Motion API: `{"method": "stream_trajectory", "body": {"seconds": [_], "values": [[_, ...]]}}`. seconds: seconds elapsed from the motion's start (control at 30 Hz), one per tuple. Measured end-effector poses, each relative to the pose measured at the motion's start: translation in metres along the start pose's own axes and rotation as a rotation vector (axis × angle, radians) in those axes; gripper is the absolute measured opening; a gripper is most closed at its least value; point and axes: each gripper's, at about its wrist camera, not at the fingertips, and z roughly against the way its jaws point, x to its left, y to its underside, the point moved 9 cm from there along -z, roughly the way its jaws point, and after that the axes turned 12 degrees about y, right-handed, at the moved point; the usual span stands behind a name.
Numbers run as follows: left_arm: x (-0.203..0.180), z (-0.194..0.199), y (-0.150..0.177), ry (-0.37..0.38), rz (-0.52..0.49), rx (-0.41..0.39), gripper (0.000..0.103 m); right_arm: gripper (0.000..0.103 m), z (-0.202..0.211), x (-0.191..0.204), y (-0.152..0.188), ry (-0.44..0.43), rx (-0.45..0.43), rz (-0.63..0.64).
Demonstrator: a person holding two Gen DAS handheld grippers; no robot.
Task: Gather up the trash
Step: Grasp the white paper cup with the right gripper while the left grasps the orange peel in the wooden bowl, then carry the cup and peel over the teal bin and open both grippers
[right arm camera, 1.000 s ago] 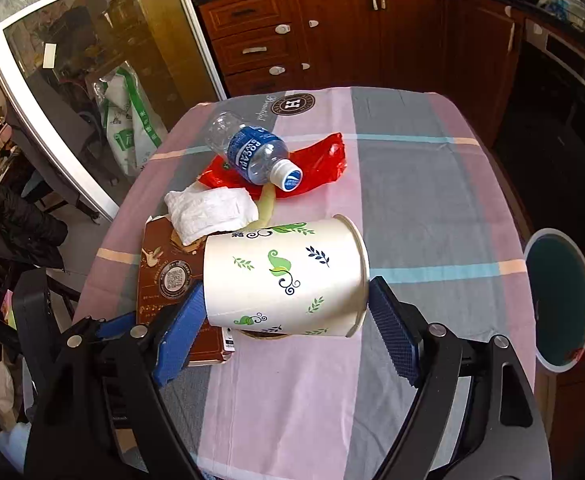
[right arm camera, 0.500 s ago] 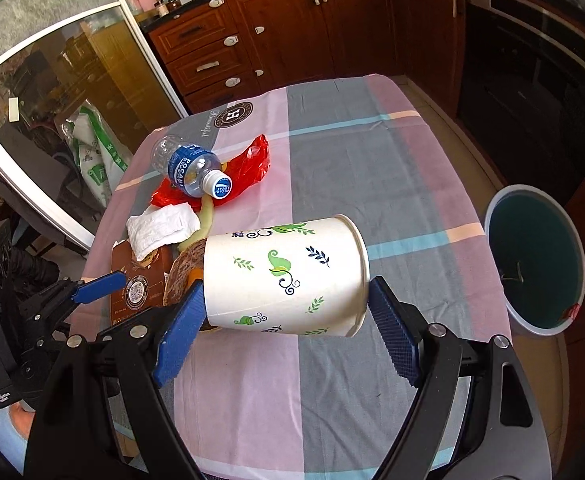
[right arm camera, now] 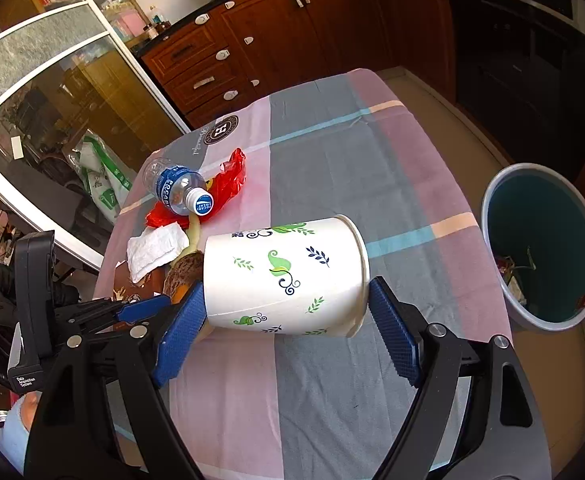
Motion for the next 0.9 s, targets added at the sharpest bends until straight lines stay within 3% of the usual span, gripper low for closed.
{"method": "stream_trajectory", "body": {"seconds": [0.1,0.33,0.4,0.47,0.53,0.9], "values": [[0.004,0.0,0.002,-0.035,-0.009,0.003,0.057,0.078,-0.004,-0.002,-0.001,-0.023,0.007,-0.013],[0.002,-0.024,0.0,-0.043,-0.009,0.041,0.057,0.078,-0.011,-0.003,0.003,-0.054,0.023,-0.024],[-0.001,-0.026,-0.003,-0.047,-0.024,0.026,0.051,0.078,-0.013,-0.005,0.004,-0.05,0.027,-0.032],[-0.007,-0.026,-0.006,-0.055,-0.049,0.008,0.032,0.078,-0.015,-0.01,0.005,-0.046,0.034,-0.042],[-0.015,-0.021,-0.008,-0.071,-0.084,-0.012,0.025,0.078,-0.017,-0.013,0.006,-0.043,0.038,-0.05],[-0.057,0.018,-0.031,-0.045,-0.148,-0.095,0.024,0.078,-0.003,-0.035,-0.003,-0.052,-0.002,-0.103]]}}
